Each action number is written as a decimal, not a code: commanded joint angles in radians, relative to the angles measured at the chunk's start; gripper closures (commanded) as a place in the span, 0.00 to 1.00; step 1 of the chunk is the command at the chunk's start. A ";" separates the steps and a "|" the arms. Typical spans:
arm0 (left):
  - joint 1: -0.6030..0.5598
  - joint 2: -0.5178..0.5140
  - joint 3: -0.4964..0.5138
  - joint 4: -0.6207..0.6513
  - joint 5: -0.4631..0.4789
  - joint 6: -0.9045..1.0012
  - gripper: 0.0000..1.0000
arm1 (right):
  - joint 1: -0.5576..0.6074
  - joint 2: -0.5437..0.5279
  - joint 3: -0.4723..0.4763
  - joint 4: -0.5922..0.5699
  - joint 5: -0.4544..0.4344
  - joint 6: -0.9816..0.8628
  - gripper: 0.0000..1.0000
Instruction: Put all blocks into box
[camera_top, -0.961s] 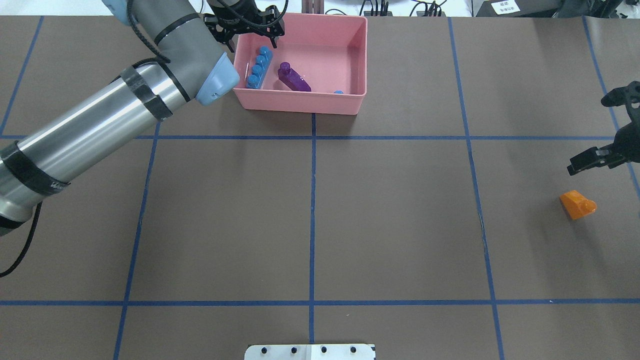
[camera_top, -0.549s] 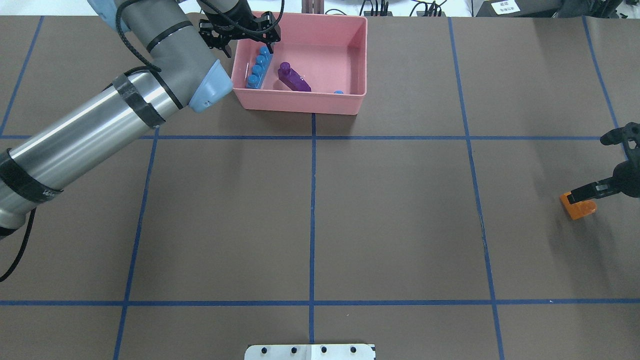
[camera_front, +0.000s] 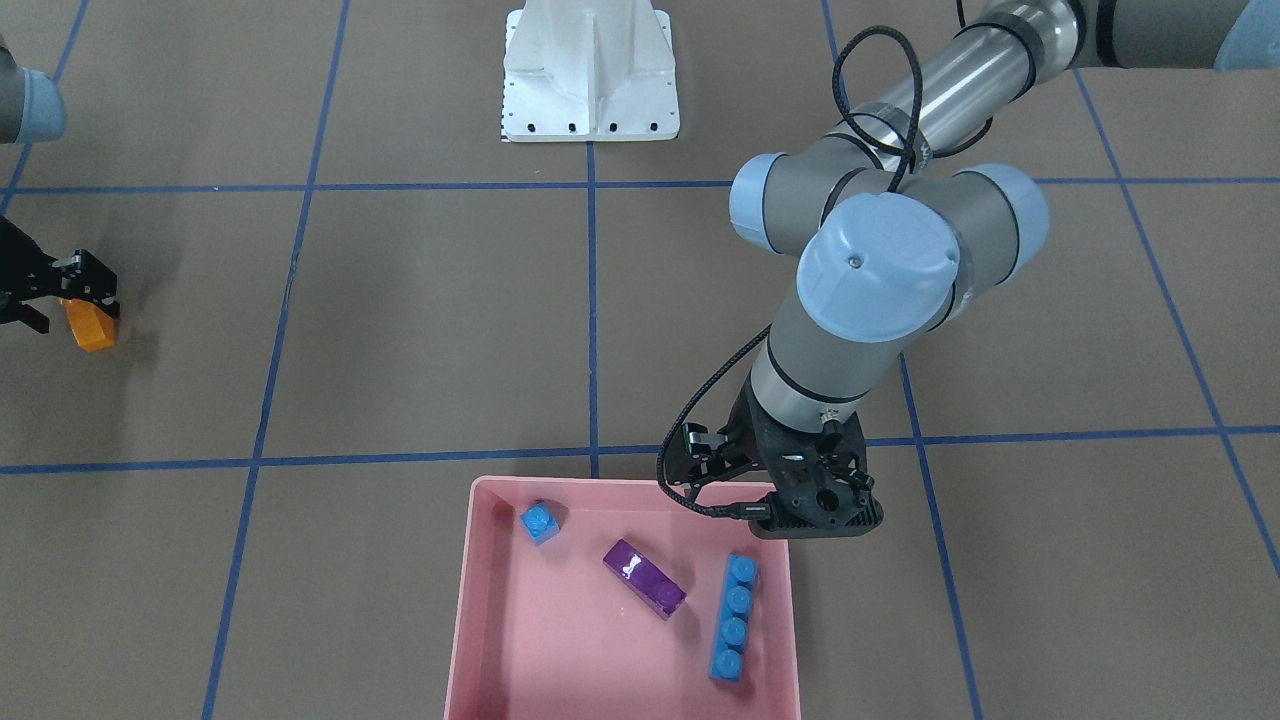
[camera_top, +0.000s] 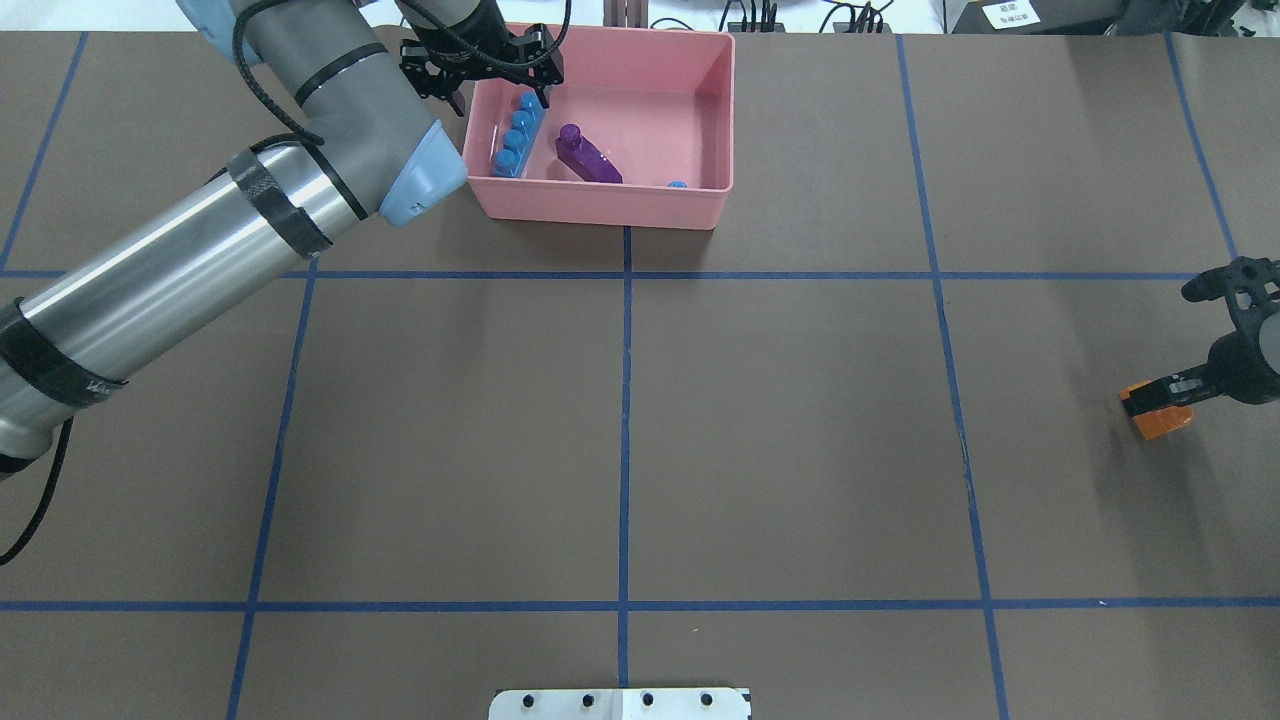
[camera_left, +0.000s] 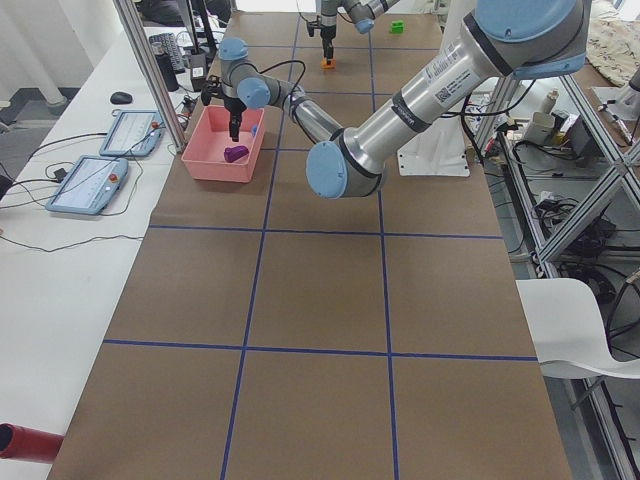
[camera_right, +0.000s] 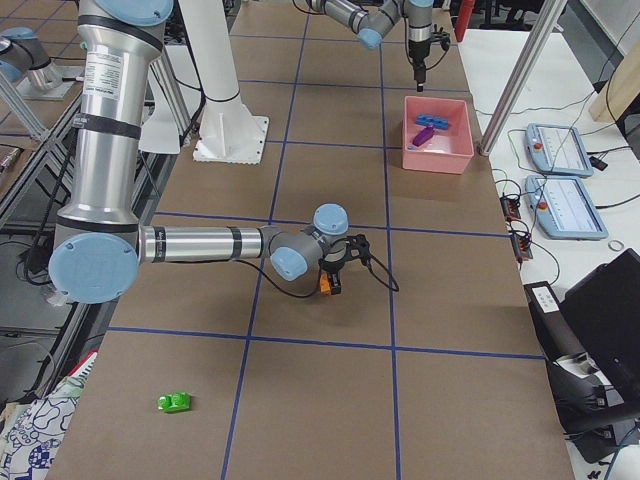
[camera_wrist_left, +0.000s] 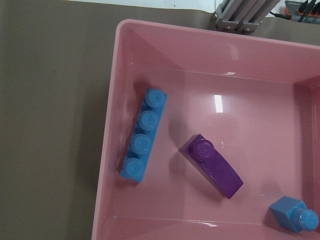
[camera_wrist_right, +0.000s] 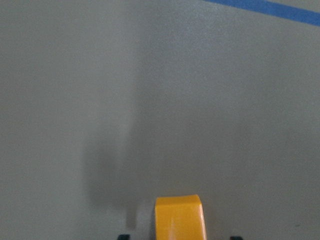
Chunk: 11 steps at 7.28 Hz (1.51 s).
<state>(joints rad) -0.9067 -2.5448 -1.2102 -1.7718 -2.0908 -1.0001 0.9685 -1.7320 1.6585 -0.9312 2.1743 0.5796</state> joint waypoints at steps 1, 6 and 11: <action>0.000 0.000 0.000 0.000 0.000 0.000 0.00 | -0.001 -0.008 0.012 0.000 -0.002 0.000 1.00; -0.021 0.127 -0.167 0.006 -0.067 0.043 0.00 | 0.061 0.252 0.113 -0.359 0.013 0.002 1.00; -0.031 0.334 -0.487 0.248 -0.078 0.333 0.00 | 0.081 0.815 -0.044 -0.768 0.004 0.109 1.00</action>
<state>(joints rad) -0.9349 -2.2773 -1.6286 -1.5354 -2.1685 -0.7201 1.0479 -1.0775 1.7101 -1.6416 2.1807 0.6444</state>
